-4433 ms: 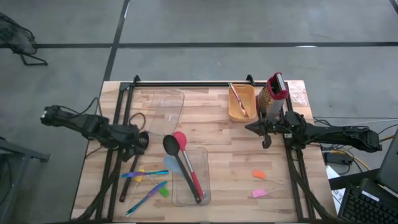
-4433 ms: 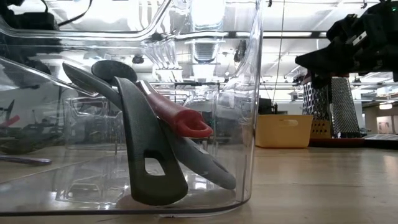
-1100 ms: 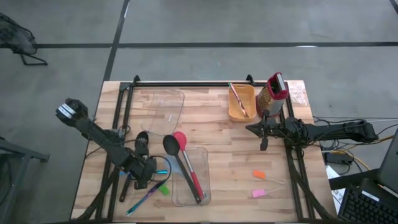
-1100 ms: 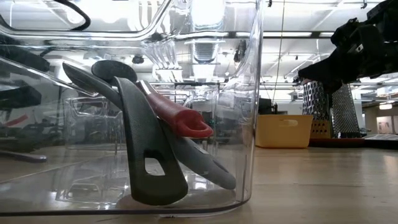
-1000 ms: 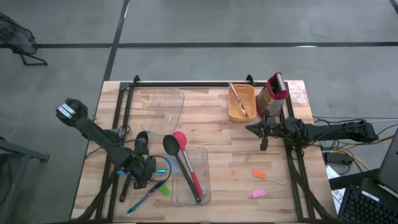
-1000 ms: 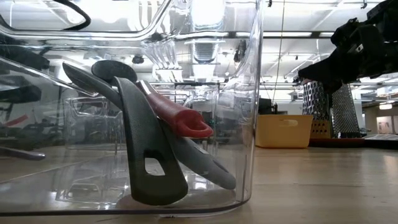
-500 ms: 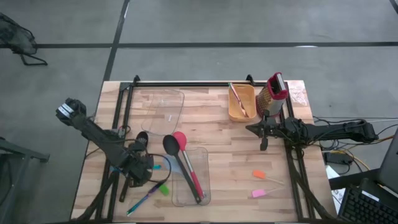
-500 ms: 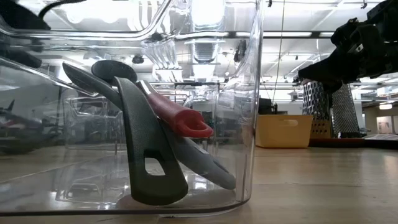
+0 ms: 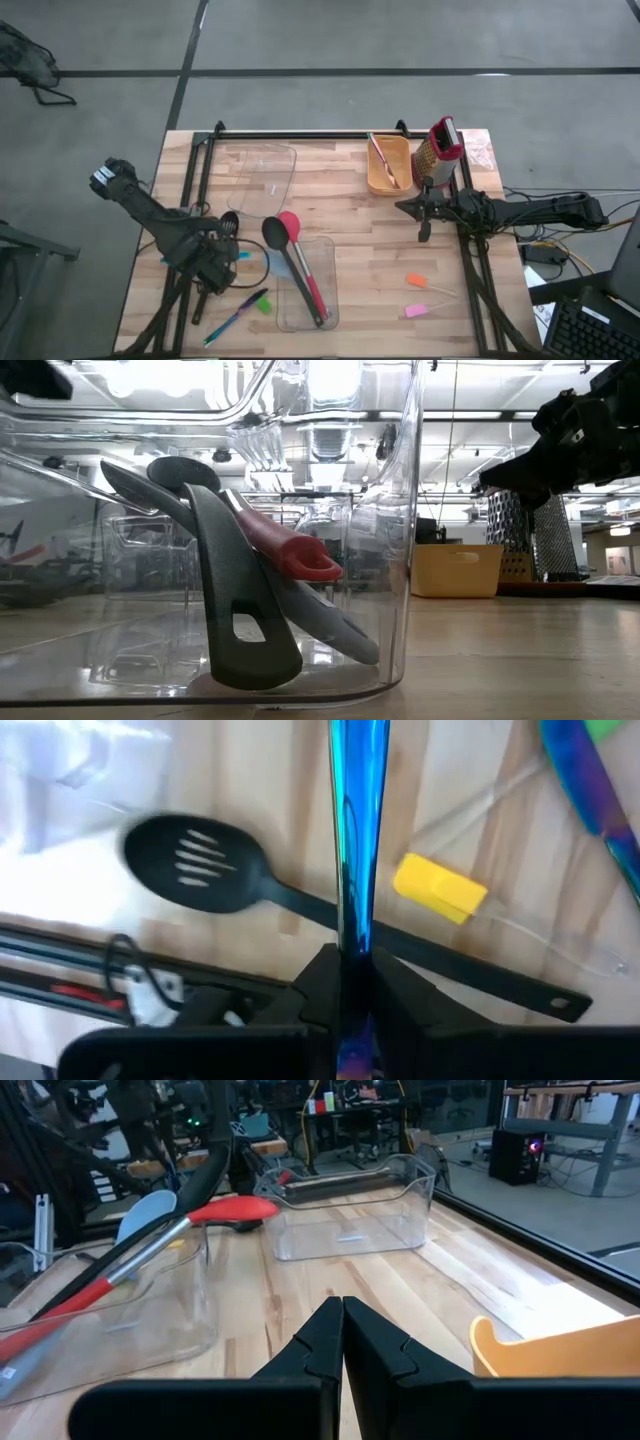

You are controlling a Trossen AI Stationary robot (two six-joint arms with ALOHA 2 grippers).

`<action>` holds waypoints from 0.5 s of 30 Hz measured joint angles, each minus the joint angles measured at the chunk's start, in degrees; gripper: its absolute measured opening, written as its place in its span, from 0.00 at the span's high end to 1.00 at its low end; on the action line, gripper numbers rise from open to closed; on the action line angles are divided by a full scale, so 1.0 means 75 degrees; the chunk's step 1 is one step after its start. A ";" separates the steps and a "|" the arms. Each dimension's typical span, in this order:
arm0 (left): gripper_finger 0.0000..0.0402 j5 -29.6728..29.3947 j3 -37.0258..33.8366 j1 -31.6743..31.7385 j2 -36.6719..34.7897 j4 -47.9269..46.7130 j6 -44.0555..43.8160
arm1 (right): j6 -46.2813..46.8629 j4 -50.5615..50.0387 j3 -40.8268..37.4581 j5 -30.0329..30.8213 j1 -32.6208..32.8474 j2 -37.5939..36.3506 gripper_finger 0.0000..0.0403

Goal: Pick & Place Kitchen Items
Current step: Put the top blue knife into the yellow bin

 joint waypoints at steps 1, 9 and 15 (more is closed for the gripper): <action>0.90 -0.0165 0.0139 0.0003 0.0000 -0.0114 -0.0001 | 0.0078 0.0034 0.0000 -0.0001 0.0000 0.0000 0.98; 0.90 -0.1908 0.1545 0.0131 -0.0003 -0.0862 0.0605 | 0.1591 0.0971 0.0000 -0.0523 0.0000 0.0000 0.98; 0.90 -0.3404 0.2368 0.0554 0.0072 -0.0855 0.1949 | 0.2917 0.1813 0.0005 -0.0906 0.0011 0.0175 0.98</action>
